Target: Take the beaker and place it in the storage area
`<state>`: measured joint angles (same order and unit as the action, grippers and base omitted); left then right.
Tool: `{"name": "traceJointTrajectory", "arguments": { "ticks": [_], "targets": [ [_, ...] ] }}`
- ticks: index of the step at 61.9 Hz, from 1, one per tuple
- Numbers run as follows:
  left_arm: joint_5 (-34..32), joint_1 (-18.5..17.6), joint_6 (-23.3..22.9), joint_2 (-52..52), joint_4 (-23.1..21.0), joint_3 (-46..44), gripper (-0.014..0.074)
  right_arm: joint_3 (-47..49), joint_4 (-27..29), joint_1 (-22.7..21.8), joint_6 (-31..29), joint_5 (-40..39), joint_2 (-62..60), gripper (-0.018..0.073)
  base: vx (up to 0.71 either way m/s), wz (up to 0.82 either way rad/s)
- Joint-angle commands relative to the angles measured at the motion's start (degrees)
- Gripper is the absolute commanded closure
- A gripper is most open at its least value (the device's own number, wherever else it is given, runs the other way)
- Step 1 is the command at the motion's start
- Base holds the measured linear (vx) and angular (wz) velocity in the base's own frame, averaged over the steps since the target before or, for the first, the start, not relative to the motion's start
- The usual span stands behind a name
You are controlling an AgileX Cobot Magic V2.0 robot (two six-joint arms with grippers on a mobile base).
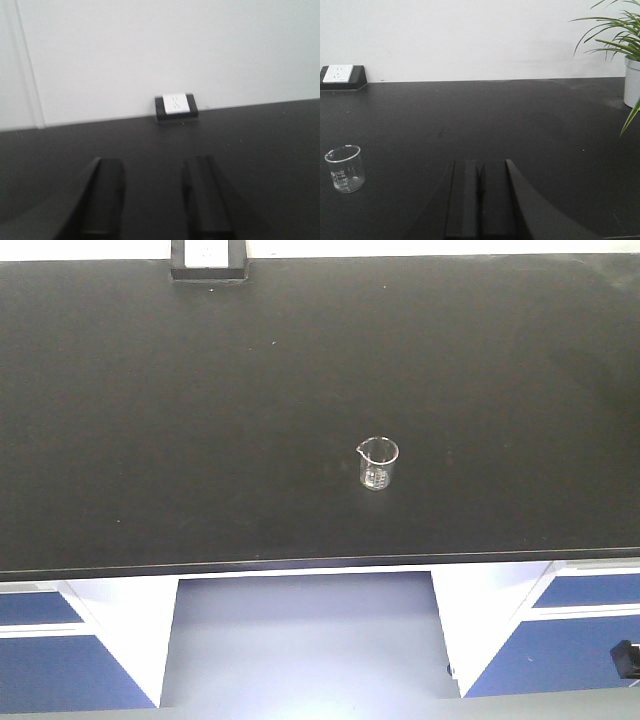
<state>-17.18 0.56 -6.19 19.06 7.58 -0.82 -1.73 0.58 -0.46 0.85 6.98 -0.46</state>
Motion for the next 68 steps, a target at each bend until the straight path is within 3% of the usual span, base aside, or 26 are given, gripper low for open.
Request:
{"name": "traceJointTrajectory", "arguments": {
  "ticks": [1,5,9,15,25,45,56,68],
  "targets": [
    [-4.65,1.63,0.34,-7.18,5.38,1.81,0.0355,-0.57,-0.13,0.01,0.06,-4.6,-0.67,0.0567,0.0,0.0],
    [-3.0,2.09,0.28,-11.88,8.56,3.73,0.0482,-0.57,-0.13,-0.04,0.06,-4.6,-0.67,0.0567,0.0,0.0],
    [4.02,1.81,-0.69,-16.04,10.68,3.55,0.061,-0.57,-0.13,-0.04,0.06,-4.6,-0.67,0.0567,0.0,0.0],
    [12.33,1.75,-4.47,-21.23,10.63,3.55,0.0608,-0.57,-0.13,-0.04,0.06,-4.6,-0.67,0.0567,0.0,0.0],
    [20.27,0.7,-9.02,-20.74,10.69,3.55,0.0607,-0.57,-0.13,-0.04,0.06,-4.6,-0.67,0.0567,0.0,0.0],
    [18.65,-0.26,-9.02,-20.67,10.58,3.55,0.0606,-0.57,-0.13,-0.04,0.06,-4.6,-0.67,0.0567,0.0,0.0],
    [18.66,-0.19,-9.02,-20.67,1.18,3.55,0.0605,-0.57,-0.13,-0.04,0.06,-4.6,-0.67,0.0567,0.0,0.0],
    [18.66,-0.19,-9.02,-20.67,0.63,3.55,0.0605,-0.57,-0.13,-0.04,0.06,-4.6,-0.67,0.0567,0.0,0.0]
  ]
}}
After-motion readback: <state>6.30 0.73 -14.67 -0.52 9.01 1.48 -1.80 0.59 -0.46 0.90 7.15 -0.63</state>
